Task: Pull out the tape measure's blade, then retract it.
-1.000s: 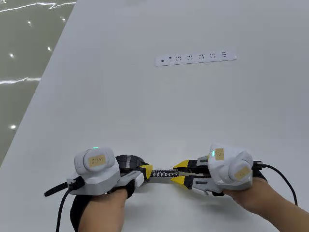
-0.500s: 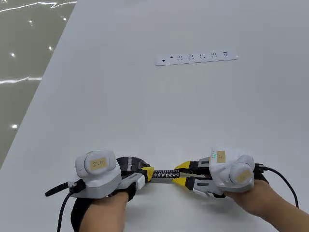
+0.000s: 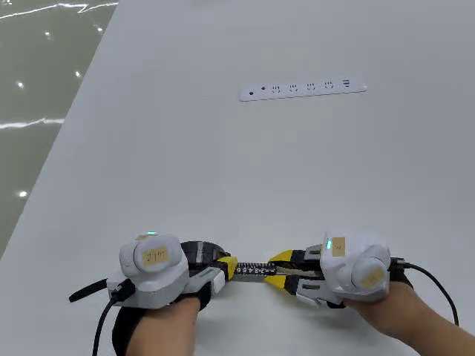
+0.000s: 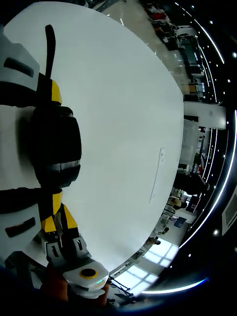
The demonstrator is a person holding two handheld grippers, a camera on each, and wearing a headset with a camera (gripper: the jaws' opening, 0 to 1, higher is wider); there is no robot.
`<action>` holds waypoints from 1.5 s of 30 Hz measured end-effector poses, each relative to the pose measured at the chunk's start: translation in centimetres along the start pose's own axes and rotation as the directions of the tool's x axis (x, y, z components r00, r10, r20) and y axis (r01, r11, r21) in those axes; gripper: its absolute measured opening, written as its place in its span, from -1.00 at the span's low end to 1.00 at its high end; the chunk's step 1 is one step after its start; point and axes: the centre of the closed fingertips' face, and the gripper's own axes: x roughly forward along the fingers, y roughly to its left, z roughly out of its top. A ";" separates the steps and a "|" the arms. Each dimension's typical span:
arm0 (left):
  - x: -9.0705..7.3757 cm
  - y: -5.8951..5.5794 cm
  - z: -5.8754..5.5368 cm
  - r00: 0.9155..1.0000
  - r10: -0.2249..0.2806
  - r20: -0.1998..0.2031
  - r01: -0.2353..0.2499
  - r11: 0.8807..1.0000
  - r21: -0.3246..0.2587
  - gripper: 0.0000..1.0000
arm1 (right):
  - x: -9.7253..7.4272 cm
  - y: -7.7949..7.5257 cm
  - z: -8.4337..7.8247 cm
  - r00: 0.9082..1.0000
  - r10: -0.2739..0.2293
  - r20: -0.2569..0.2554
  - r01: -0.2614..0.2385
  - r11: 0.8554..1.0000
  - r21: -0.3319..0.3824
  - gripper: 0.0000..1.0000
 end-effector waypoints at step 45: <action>0.2 0.1 -0.3 0.997 0.051 -0.053 -0.051 0.999 -0.004 0.22 | 0.1 -0.1 0.1 1.000 -0.002 0.009 0.002 1.000 -0.012 -0.75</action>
